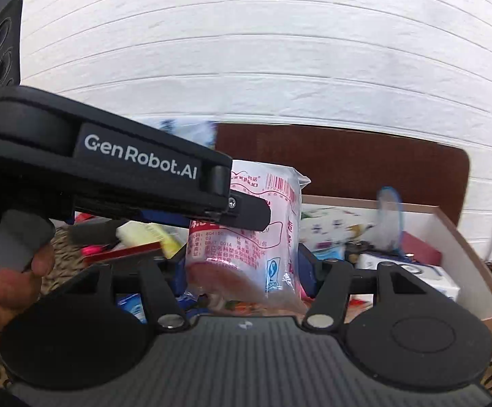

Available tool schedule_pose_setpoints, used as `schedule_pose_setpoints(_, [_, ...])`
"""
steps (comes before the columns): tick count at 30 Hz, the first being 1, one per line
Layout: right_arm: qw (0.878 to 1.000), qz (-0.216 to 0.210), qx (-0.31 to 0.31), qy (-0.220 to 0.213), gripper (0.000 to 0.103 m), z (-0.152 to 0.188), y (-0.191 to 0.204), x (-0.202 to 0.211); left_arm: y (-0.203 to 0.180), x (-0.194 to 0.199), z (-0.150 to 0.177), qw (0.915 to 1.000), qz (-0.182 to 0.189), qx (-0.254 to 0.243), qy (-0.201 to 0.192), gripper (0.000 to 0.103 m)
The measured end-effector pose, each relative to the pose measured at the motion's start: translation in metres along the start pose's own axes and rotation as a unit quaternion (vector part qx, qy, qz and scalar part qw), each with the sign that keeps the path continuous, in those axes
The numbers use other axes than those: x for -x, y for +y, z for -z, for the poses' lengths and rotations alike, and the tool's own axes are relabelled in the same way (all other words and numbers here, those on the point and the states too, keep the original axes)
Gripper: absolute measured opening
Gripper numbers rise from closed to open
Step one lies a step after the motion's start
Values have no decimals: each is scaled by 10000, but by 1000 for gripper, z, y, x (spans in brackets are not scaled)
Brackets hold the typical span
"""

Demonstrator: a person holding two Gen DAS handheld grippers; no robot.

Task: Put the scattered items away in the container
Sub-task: 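Carry the bag pack over the cardboard box and open the right tool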

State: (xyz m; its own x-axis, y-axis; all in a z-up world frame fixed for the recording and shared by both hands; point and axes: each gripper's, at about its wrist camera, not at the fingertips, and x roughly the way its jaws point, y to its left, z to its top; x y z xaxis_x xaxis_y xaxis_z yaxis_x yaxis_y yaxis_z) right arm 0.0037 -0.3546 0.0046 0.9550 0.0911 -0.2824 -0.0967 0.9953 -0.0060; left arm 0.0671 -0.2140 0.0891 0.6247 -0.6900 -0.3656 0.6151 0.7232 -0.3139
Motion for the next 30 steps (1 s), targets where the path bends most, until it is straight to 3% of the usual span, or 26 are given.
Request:
schedule_pose_setpoints(5, [9991, 329, -249, -17, 61, 1, -29, -25, 4, -43, -3, 9996, 218, -172, 63, 51])
schedule_pose_setpoints(9, [9976, 559, -235, 324, 73, 14, -40, -62, 21, -76, 4, 9977, 187, -96, 650, 61])
schedule_pose_setpoints(11, [9969, 606, -125, 478, 74, 21, -39, -68, 28, -74, 11, 9972, 210, -28, 721, 77])
schedule_pose_setpoints(14, [9975, 594, -41, 375, 81, 27, -35, -65, 30, -65, 16, 9982, 117, -80, 584, 89])
schedule_pose_setpoints(20, [9969, 627, -193, 444, 87, 28, -32, -60, 23, -57, 17, 9981, 92, -294, 533, 94])
schedule_pose_setpoints(30, [9955, 824, -178, 434, 95, 27, -19, -35, 15, -41, 18, 9978, -261, -313, 515, 99])
